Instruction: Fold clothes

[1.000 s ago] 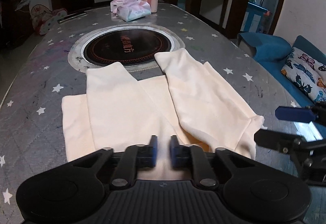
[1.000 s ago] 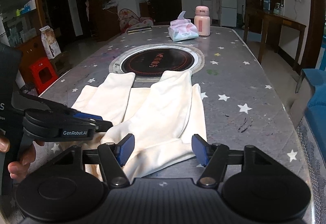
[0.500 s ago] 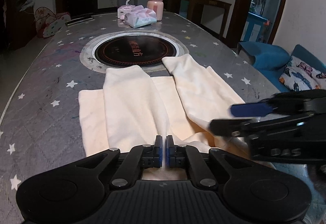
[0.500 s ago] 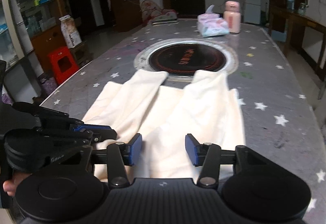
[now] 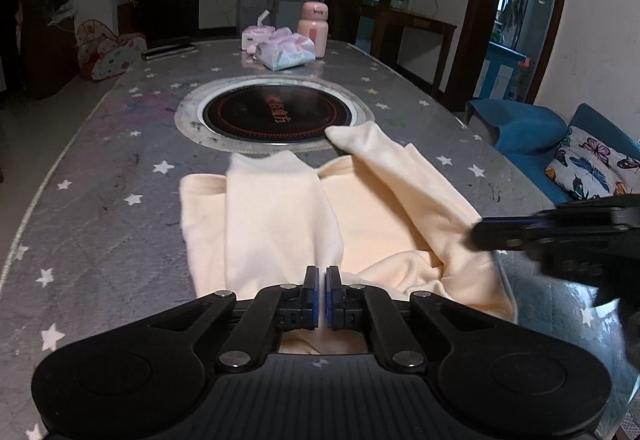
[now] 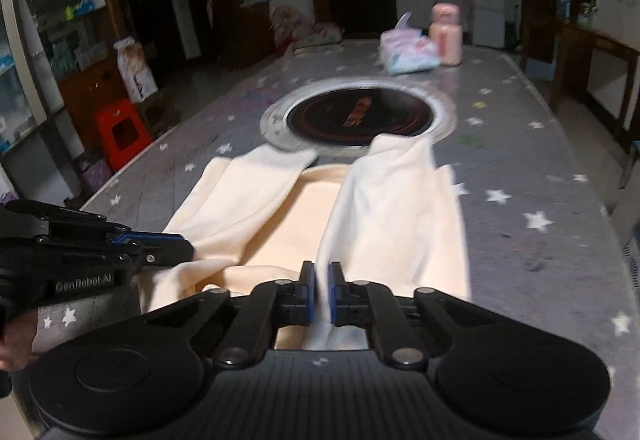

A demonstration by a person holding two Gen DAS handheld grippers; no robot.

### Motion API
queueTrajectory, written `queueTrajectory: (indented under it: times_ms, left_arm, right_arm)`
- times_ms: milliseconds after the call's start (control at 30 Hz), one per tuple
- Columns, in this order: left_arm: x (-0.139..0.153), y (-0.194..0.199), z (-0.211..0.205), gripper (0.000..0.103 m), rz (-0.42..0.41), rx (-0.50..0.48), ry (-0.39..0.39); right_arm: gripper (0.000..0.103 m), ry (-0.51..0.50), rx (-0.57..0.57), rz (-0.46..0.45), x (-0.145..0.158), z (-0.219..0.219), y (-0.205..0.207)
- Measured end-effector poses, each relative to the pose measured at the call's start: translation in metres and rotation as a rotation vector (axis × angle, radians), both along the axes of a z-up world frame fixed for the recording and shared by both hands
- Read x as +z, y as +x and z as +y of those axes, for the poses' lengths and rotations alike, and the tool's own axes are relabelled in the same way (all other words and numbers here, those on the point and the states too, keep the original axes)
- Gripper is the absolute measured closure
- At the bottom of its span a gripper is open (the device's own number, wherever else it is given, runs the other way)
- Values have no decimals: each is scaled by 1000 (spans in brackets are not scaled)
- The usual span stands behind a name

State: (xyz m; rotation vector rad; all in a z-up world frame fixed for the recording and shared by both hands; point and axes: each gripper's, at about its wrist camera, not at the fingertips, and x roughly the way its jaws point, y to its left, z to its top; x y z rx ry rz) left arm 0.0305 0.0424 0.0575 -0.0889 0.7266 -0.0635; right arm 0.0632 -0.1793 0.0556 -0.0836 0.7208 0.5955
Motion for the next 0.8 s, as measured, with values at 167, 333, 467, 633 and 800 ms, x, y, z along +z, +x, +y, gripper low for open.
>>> queueTrajectory:
  times_ms: [167,333,467,633,800]
  left_arm:
    - [4,-22,6,100,-9,15,-5]
    - [0,-43,12,102,5,35,-15]
    - [-2,-52,14,102,23,43,-13]
    - [4,-41,18,93,19,60,-19]
    - [0,-11,17,62,23,76,-3]
  right_arm:
    - [100,7,-31,-10,8,-32,-28]
    - [93,-41,-6,-13,10,-37,-41]
    - [78,-38,22,-35,12,-21,-32]
    - [74,-62,54,-33,4,10,2]
    - [74,-77,41,8,-7,28,36]
